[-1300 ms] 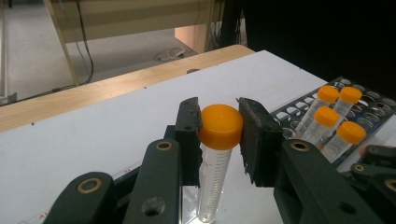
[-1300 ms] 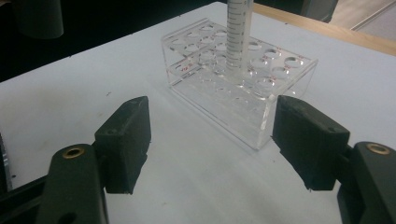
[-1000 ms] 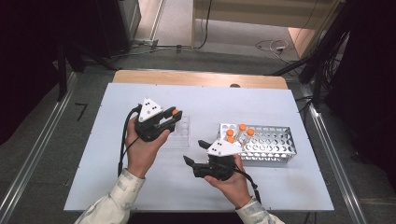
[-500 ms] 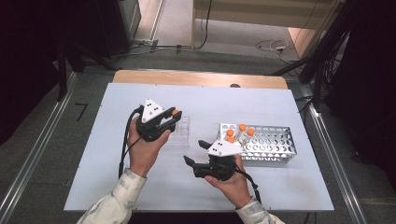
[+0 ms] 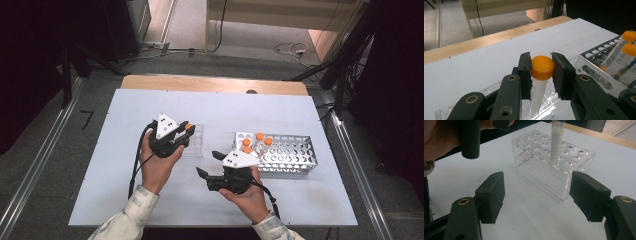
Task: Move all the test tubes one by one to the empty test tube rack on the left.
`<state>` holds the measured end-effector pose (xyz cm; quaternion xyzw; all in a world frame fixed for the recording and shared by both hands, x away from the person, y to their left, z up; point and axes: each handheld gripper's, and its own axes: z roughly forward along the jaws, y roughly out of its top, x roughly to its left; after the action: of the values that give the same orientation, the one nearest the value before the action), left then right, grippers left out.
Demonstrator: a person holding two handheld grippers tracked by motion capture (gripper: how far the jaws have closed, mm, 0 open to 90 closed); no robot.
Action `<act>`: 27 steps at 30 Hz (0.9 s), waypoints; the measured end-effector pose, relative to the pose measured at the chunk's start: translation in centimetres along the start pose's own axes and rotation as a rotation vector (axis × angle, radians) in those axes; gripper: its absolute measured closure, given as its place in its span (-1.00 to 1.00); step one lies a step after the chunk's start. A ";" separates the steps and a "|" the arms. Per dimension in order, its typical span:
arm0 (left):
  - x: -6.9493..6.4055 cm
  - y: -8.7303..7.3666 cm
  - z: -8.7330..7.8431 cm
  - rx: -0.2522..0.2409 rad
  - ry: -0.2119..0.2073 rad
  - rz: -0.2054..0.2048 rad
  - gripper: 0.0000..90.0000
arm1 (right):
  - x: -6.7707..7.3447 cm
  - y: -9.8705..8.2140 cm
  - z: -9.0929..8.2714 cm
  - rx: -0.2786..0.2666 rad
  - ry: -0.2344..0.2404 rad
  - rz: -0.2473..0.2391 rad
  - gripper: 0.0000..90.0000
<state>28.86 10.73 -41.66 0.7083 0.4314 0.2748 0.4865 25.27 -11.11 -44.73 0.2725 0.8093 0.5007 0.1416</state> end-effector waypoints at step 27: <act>0.4 -1.2 0.7 0.018 -0.016 -0.044 0.47 | 0.0 -0.1 0.2 0.001 0.003 -0.003 -0.40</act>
<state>29.21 10.90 -43.11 0.7052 0.4455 0.2544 0.4893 25.27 -11.01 -44.91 0.2706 0.8102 0.5004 0.1410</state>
